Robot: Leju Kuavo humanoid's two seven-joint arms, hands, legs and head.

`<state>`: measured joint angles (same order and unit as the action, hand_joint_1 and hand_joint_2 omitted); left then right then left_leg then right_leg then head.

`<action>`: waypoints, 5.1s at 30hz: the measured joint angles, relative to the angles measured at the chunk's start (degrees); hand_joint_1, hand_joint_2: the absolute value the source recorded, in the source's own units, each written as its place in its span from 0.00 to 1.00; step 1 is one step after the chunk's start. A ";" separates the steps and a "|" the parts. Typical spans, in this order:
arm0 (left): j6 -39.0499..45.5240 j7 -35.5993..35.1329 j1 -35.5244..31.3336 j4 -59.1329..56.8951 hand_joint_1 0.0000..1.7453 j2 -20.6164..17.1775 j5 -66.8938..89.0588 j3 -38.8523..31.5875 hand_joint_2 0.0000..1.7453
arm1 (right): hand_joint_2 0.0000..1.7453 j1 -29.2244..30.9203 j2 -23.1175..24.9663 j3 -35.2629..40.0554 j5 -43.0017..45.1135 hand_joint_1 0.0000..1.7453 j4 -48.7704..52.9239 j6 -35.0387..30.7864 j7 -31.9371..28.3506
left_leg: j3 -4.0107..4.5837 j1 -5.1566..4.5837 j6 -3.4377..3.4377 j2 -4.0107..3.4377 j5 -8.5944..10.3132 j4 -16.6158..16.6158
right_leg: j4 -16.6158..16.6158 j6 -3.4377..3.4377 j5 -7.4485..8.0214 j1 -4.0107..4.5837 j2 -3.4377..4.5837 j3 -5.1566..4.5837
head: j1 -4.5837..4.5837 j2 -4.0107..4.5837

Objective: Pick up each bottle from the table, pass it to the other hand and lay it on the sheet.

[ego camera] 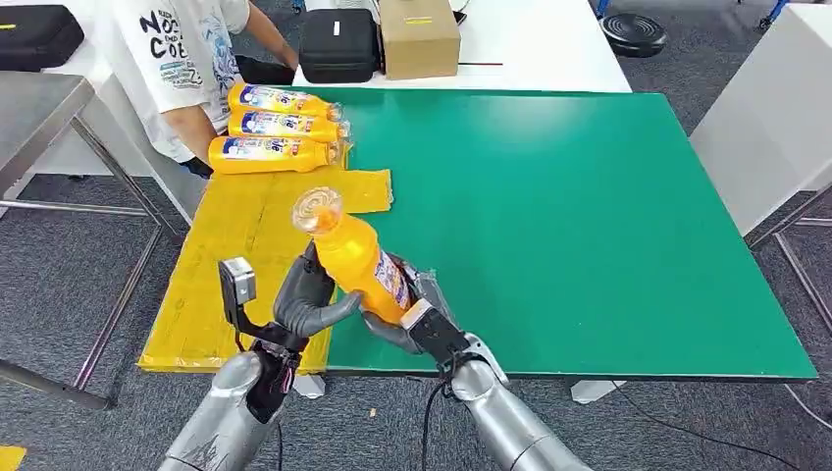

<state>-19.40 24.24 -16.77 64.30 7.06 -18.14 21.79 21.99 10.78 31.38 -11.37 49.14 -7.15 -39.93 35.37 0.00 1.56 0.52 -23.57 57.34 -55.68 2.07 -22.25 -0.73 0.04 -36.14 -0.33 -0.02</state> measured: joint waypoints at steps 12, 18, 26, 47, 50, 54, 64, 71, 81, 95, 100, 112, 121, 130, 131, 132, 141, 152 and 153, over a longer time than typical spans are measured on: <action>-9.80 0.44 -0.12 1.31 0.00 -0.61 -4.00 0.44 1.00 | 1.00 0.12 -0.35 0.53 1.58 1.00 -0.98 -0.07 -0.15 | 0.00 -0.01 0.00 0.00 0.00 0.00 | 0.00 0.00 0.00 -0.01 0.00 0.00 | 0.00 0.00; -10.15 0.44 -0.13 1.36 0.00 -0.94 -3.94 0.46 1.00 | 1.00 0.18 -0.35 0.55 1.62 1.00 -1.09 0.00 -0.15 | 0.00 0.00 0.00 0.00 0.00 0.00 | 0.00 0.00 0.00 -0.01 0.00 0.00 | 0.00 0.00; -10.37 0.13 -0.19 1.66 0.00 -1.46 0.17 0.61 1.00 | 1.00 0.51 -0.35 0.68 0.53 1.00 -1.68 0.07 -0.17 | 0.00 0.00 0.00 0.00 0.00 0.00 | 0.00 0.00 0.00 -0.01 0.00 0.01 | -0.02 0.00; -7.13 -0.59 -1.60 1.22 1.00 -1.92 4.22 1.44 1.00 | 1.00 2.45 0.26 3.13 -1.57 1.00 -5.29 -0.59 -0.17 | -0.01 0.00 0.00 -0.01 0.01 0.00 | 0.00 0.00 0.00 -0.01 0.00 0.00 | 0.00 0.00; -7.00 -0.70 -1.63 0.92 1.00 -1.92 3.45 1.44 1.00 | 1.00 2.61 0.28 3.50 -1.88 1.00 -6.32 -1.20 -0.18 | -0.01 0.00 0.00 -0.01 0.01 0.00 | 0.00 0.00 0.00 -0.01 0.00 -0.01 | 0.00 0.00; -7.02 -0.96 -1.80 0.26 1.00 -1.92 2.42 1.44 1.00 | 1.00 2.81 0.31 3.87 -2.56 1.00 -7.35 -1.62 -0.33 | -0.01 -0.01 -0.01 -0.01 0.00 0.00 | 0.00 0.00 0.00 -0.01 0.00 -0.02 | -0.02 0.00; -6.48 -1.07 -1.75 -0.26 1.00 -1.92 1.94 1.45 1.00 | 1.00 3.80 0.44 4.70 -3.19 1.00 -9.51 -1.77 -0.39 | -0.01 0.00 -0.01 -0.02 0.00 0.01 | 0.00 0.00 0.00 -0.01 0.01 -0.03 | -0.02 0.00; -6.46 -1.24 -1.80 -0.33 1.00 -1.92 1.33 1.44 1.00 | 1.00 4.13 0.48 4.77 -3.56 0.00 -10.27 -2.23 -0.52 | -0.01 0.00 -0.01 -0.02 0.00 0.01 | 0.00 0.00 0.00 -0.01 0.01 -0.04 | -0.02 0.00; -4.68 -0.65 -2.70 -0.35 1.00 -1.86 0.83 1.53 1.00 | 0.00 3.63 0.59 4.70 -5.51 0.00 -10.75 -6.60 -0.15 | -0.01 -0.01 -0.01 -0.03 0.00 0.01 | 0.00 0.00 0.00 -0.01 0.01 -0.04 | 0.00 0.00; 21.66 3.87 -6.98 -4.72 1.00 -2.03 21.36 -0.02 1.00 | 0.00 0.69 -0.63 1.03 -7.45 0.00 -2.16 -4.57 -0.09 | 0.00 0.00 -0.01 -0.01 0.02 0.01 | 0.00 0.00 0.01 0.00 0.00 -0.03 | -0.02 0.00; 34.30 3.72 -10.04 -9.75 1.00 -3.39 35.11 -2.01 1.00 | 0.00 -2.75 -2.62 0.20 -6.99 0.00 5.74 -4.52 -0.09 | 0.00 0.00 -0.01 -0.03 0.02 0.01 | -0.01 0.00 0.01 0.00 0.03 -0.03 | 0.00 0.00; 37.93 -5.18 -18.25 -20.24 1.00 -9.71 65.76 -1.79 1.00 | 0.00 -8.28 -5.97 -2.82 -6.47 0.00 17.88 -2.01 -0.09 | -0.01 0.00 -0.01 -0.01 0.03 0.01 | -0.01 -0.01 0.01 0.00 0.01 -0.03 | 0.00 0.00; 21.82 -4.24 -24.74 -28.92 1.00 -14.23 76.41 5.25 1.00 | 1.00 -10.68 -8.20 -5.05 -4.45 0.00 21.46 -1.66 -0.09 | 0.00 -0.01 -0.02 -0.04 0.04 0.02 | -0.02 -0.01 0.02 -0.01 0.04 -0.04 | 0.00 0.00; 9.39 0.53 -32.02 -37.24 1.00 -13.99 77.52 11.25 1.00 | 1.00 -10.92 -9.35 -5.53 -3.82 0.00 21.64 -2.32 -0.09 | -0.01 0.00 -0.02 -0.04 0.05 0.02 | -0.02 0.00 0.02 -0.01 0.04 -0.03 | 0.00 0.00; 9.09 0.64 -32.48 -37.79 1.00 -13.86 77.50 11.61 1.00 | 1.00 -10.93 -9.42 -5.57 -3.82 0.00 21.64 -2.34 -0.09 | -0.01 0.00 -0.02 -0.03 0.05 0.02 | -0.02 0.00 0.02 -0.01 0.04 -0.03 | 0.00 0.00; 8.85 0.87 -32.78 -38.18 1.00 -13.71 77.46 11.80 1.00 | 1.00 -10.96 -9.46 -5.59 -3.78 0.00 21.64 -2.36 -0.09 | -0.01 0.00 -0.02 -0.04 0.05 0.02 | -0.02 0.00 0.02 -0.01 0.04 -0.03 | 0.00 0.00; 8.19 0.22 -33.20 -40.83 1.00 -12.51 77.44 14.18 1.00 | 1.00 -11.57 -9.49 -6.64 -4.52 0.00 21.64 -1.95 -0.09 | 0.01 0.00 -0.02 -0.03 0.04 0.01 | -0.02 0.00 0.02 -0.01 0.04 -0.03 | 0.00 0.00; 8.80 -0.24 -32.91 -42.16 1.00 -11.41 77.44 15.52 1.00 | 1.00 -11.70 -9.46 -7.36 -4.83 0.00 21.64 -1.79 -0.09 | -0.01 -0.01 -0.02 -0.03 0.04 0.02 | -0.02 0.00 0.02 -0.01 0.04 -0.02 | 0.00 0.00; 8.78 -0.26 -32.91 -42.18 1.00 -11.39 77.44 15.59 1.00 | 1.00 -11.71 -9.46 -7.43 -4.83 0.00 21.64 -1.77 -0.09 | -0.01 0.00 -0.02 -0.03 0.04 0.02 | -0.02 0.00 0.02 -0.01 0.04 -0.02 | 0.00 0.00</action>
<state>-10.62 23.98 -49.68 22.12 -4.33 59.30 37.38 10.28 1.31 23.95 -16.20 70.77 -8.92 -40.02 35.37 -0.01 1.55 0.49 -23.52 57.36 -55.69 2.07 -22.22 -0.74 0.08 -36.16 -0.33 -0.02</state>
